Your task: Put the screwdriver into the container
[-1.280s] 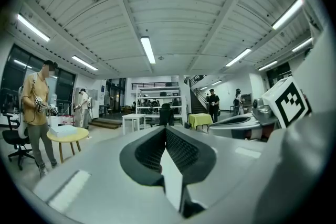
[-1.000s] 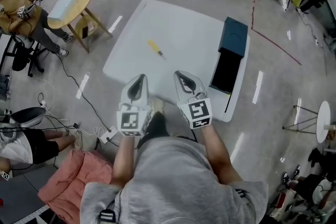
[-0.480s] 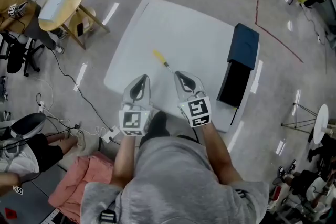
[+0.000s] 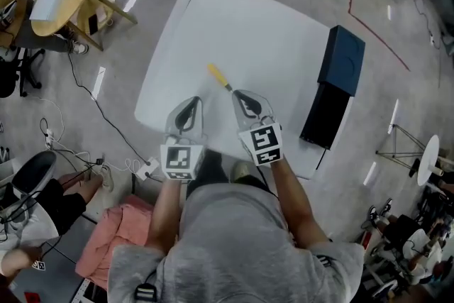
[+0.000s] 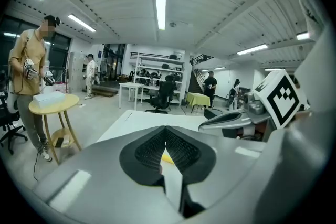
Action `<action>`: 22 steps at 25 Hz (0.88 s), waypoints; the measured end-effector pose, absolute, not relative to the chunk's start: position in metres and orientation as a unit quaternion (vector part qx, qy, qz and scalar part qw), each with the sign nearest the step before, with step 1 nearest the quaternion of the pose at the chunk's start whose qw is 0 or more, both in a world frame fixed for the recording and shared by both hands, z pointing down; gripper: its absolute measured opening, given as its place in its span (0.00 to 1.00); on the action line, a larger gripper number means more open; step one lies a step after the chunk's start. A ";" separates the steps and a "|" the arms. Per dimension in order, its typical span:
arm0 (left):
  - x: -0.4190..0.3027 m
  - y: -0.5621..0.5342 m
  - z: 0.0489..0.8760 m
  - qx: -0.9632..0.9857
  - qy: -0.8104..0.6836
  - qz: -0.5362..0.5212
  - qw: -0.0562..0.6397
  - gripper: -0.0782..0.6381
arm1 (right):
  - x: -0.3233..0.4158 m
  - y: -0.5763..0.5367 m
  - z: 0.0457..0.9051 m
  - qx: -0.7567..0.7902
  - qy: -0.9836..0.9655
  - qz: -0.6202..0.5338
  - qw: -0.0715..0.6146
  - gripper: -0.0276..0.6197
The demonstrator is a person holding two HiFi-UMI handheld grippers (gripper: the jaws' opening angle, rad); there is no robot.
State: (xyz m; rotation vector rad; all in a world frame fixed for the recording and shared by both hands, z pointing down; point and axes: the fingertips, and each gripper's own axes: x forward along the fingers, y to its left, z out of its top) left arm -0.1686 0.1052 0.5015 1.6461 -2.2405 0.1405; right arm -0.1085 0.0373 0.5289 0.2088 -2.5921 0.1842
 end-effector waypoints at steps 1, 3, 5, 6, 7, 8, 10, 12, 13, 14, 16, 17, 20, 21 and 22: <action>-0.169 0.103 0.507 0.583 -0.790 0.050 0.185 0.12 | -0.110 0.035 0.535 0.077 -0.957 0.072 0.270 0.05; -0.172 0.099 0.519 0.584 -0.786 0.050 0.197 0.12 | -0.113 0.032 0.547 0.077 -0.953 0.077 0.282 0.05; -0.177 0.096 0.530 0.585 -0.783 0.052 0.206 0.12 | -0.120 0.031 0.559 0.074 -0.950 0.080 0.293 0.05; -0.181 0.095 0.536 0.586 -0.781 0.052 0.211 0.12 | -0.123 0.032 0.565 0.073 -0.948 0.081 0.299 0.05; -0.185 0.095 0.541 0.586 -0.779 0.052 0.216 0.12 | -0.128 0.032 0.571 0.071 -0.946 0.082 0.305 0.05; -0.189 0.094 0.546 0.586 -0.778 0.053 0.221 0.12 | -0.132 0.032 0.577 0.070 -0.944 0.082 0.313 0.05; -0.197 0.094 0.554 0.587 -0.774 0.054 0.229 0.12 | -0.139 0.032 0.588 0.070 -0.938 0.081 0.330 0.05; -0.199 0.094 0.560 0.588 -0.771 0.056 0.236 0.12 | -0.140 0.031 0.597 0.069 -0.932 0.081 0.347 0.05; -0.199 0.093 0.562 0.589 -0.770 0.057 0.239 0.12 | -0.139 0.031 0.601 0.069 -0.929 0.082 0.355 0.05; -0.201 0.093 0.564 0.590 -0.768 0.058 0.242 0.12 | -0.140 0.031 0.605 0.068 -0.926 0.085 0.362 0.05; -0.207 0.092 0.569 0.592 -0.765 0.059 0.246 0.12 | -0.145 0.032 0.613 0.063 -0.920 0.090 0.377 0.09; -0.210 0.091 0.572 0.593 -0.764 0.059 0.248 0.12 | -0.149 0.032 0.618 0.061 -0.916 0.092 0.386 0.12; -0.218 0.087 0.578 0.598 -0.757 0.060 0.255 0.12 | -0.158 0.032 0.631 0.056 -0.906 0.092 0.410 0.16; -0.219 0.086 0.580 0.600 -0.755 0.060 0.257 0.12 | -0.160 0.032 0.635 0.055 -0.903 0.092 0.417 0.19; -0.220 0.085 0.582 0.602 -0.753 0.061 0.259 0.12 | -0.162 0.033 0.640 0.053 -0.899 0.093 0.424 0.21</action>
